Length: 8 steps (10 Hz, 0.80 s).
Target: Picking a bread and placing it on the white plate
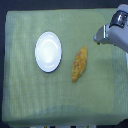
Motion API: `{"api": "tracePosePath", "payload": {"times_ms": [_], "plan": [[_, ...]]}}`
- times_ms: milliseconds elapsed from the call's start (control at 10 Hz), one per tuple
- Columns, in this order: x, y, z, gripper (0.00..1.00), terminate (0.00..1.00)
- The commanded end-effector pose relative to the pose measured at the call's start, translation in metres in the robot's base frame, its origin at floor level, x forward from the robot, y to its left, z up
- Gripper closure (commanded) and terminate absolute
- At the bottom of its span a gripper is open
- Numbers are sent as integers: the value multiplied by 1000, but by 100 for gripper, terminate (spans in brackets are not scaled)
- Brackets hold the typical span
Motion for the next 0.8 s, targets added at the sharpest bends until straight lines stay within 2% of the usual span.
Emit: {"api": "tracePosePath", "payload": {"times_ms": [0,500,700], "plan": [[-1,0,-1,0,0],[-8,24,-21,0,0],[-6,37,-38,0,0]]}}
